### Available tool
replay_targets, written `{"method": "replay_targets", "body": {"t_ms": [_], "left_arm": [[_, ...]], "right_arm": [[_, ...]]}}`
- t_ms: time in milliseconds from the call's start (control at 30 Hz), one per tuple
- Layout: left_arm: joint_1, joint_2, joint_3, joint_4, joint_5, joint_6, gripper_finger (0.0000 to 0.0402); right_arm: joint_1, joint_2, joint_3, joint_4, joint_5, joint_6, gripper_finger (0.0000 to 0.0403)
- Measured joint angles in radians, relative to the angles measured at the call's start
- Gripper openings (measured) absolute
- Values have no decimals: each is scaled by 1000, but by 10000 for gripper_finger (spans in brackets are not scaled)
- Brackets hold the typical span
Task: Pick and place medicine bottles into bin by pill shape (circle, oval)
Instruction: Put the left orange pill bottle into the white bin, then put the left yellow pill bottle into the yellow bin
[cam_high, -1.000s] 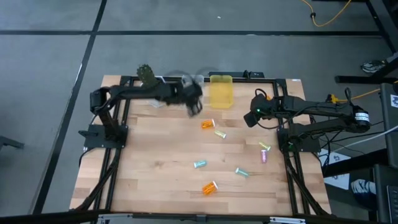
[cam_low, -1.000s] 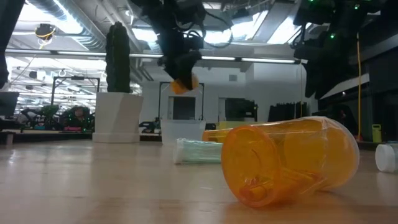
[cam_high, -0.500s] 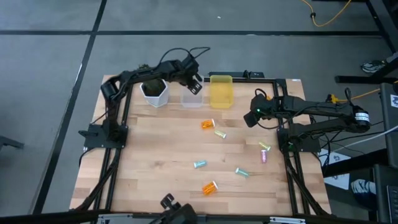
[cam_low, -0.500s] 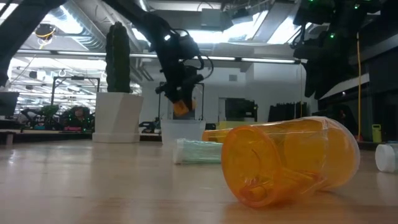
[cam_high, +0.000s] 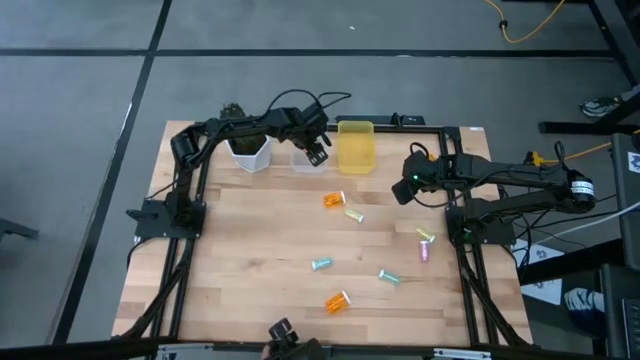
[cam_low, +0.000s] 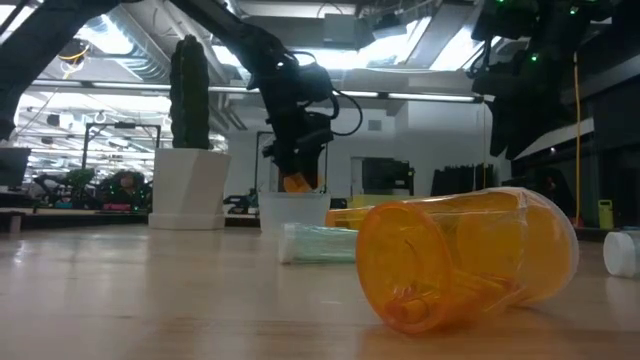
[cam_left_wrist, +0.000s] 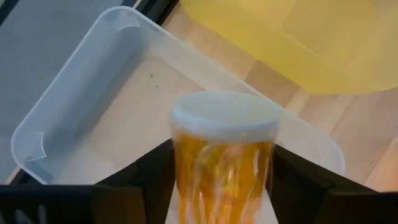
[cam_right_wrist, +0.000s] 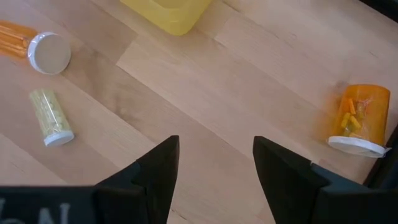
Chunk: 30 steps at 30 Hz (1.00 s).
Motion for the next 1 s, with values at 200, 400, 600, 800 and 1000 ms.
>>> {"method": "replay_targets", "body": {"t_ms": [200,400,600,800,1000], "left_arm": [[3,-8,0,-1,-3,-7,239],[-9,-21,0,-12,-1,-7,241],[-65,-117,0,-87,5,-7,241],[-181,-286,0,-230,8,-7,237],[-332,-444,0,-298,10,-8,237]], "right_arm": [[0,0,0,-1,-1,0,209],[0,0,0,-7,-1,0,209],[0,0,0,-12,11,0,209],[-2,0,0,-12,18,64,209],[-107,1,0,-34,-19,83,209]]}}
